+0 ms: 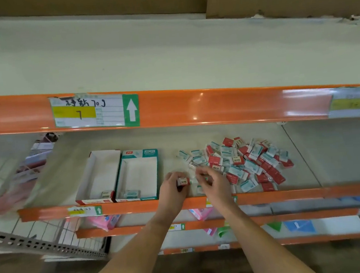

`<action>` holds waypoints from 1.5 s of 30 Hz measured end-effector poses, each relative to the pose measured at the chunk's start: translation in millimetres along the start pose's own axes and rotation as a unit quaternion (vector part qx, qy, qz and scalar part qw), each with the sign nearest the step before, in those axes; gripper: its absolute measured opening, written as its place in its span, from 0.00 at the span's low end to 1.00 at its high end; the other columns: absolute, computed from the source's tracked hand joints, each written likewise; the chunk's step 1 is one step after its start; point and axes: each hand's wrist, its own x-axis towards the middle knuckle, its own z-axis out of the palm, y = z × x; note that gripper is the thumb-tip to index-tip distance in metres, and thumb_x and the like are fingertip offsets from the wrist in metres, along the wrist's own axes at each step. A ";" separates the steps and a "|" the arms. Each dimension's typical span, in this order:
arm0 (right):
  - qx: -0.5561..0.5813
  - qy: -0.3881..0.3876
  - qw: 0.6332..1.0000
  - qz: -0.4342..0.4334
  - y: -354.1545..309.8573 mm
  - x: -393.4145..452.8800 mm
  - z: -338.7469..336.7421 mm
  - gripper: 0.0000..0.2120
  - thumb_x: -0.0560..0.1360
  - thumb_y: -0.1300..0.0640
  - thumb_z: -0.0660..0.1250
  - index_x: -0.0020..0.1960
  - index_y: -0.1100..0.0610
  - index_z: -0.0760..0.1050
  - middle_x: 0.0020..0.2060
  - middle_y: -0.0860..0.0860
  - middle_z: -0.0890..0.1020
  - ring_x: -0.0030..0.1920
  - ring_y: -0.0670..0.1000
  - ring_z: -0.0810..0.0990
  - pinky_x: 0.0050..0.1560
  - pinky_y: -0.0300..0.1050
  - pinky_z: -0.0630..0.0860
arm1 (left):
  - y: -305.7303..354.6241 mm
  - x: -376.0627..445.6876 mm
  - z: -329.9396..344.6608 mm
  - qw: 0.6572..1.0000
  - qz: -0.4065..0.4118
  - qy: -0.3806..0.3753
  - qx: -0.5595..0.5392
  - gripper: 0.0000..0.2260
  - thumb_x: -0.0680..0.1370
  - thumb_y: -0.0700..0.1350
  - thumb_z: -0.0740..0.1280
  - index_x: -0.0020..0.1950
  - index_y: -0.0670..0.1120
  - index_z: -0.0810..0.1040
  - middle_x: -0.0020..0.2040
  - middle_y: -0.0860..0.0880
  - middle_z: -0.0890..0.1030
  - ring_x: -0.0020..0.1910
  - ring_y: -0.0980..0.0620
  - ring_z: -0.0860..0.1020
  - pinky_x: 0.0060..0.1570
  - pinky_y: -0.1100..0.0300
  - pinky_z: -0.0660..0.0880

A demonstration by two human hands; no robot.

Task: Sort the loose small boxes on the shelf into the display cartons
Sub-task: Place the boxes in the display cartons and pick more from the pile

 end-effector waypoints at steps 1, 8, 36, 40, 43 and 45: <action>0.002 -0.007 1.000 0.013 -1.5 0.4 -1.0 0.12 0.78 0.50 0.68 0.61 0.41 0.76 0.54 0.37 0.81 0.51 0.42 0.82 0.48 0.49 0.83 | -1.5 0.2 0.6 1.000 0.002 -0.001 0.005 0.13 0.75 0.40 0.72 0.59 0.48 0.78 0.56 0.51 0.76 0.53 0.54 0.77 0.55 0.68 0.70; -0.024 -0.014 0.995 0.095 -18.9 -5.3 -5.6 0.21 0.77 0.61 0.69 0.65 0.43 0.75 0.55 0.35 0.78 0.52 0.49 0.80 0.48 0.46 0.81 | -15.6 3.5 1.5 0.998 0.047 -0.018 0.025 0.16 0.76 0.41 0.69 0.64 0.44 0.78 0.59 0.46 0.74 0.59 0.47 0.74 0.65 0.56 0.71; 0.101 0.004 0.991 0.085 -35.2 -2.4 -6.6 0.13 0.72 0.58 0.76 0.55 0.47 0.82 0.51 0.42 0.84 0.52 0.43 0.82 0.50 0.41 0.79 | -7.9 10.5 -33.0 0.981 0.168 -0.037 0.085 0.14 0.75 0.43 0.69 0.60 0.48 0.77 0.55 0.50 0.72 0.51 0.50 0.76 0.50 0.55 0.78; 0.082 -0.003 0.996 0.042 -53.3 -1.1 5.1 0.13 0.71 0.57 0.77 0.54 0.46 0.82 0.47 0.45 0.84 0.44 0.43 0.79 0.44 0.36 0.78 | -15.1 16.8 -63.9 0.977 0.182 -0.011 0.109 0.14 0.76 0.44 0.69 0.61 0.49 0.79 0.54 0.48 0.76 0.54 0.47 0.74 0.49 0.52 0.76; 0.048 -0.016 0.999 0.003 -66.8 -1.5 16.8 0.14 0.72 0.59 0.76 0.51 0.42 0.81 0.46 0.37 0.83 0.40 0.38 0.76 0.42 0.29 0.73 | -25.3 18.6 -89.0 0.970 0.180 -0.010 0.163 0.14 0.78 0.47 0.68 0.63 0.48 0.79 0.57 0.49 0.76 0.58 0.48 0.72 0.54 0.53 0.74; 0.025 -0.030 0.999 -0.015 -74.4 -2.5 28.1 0.15 0.73 0.60 0.75 0.51 0.41 0.80 0.47 0.33 0.82 0.42 0.38 0.77 0.43 0.29 0.72 | -33.6 20.6 -105.5 0.969 0.166 -0.008 0.181 0.13 0.79 0.47 0.67 0.63 0.48 0.78 0.59 0.49 0.75 0.61 0.49 0.71 0.58 0.53 0.74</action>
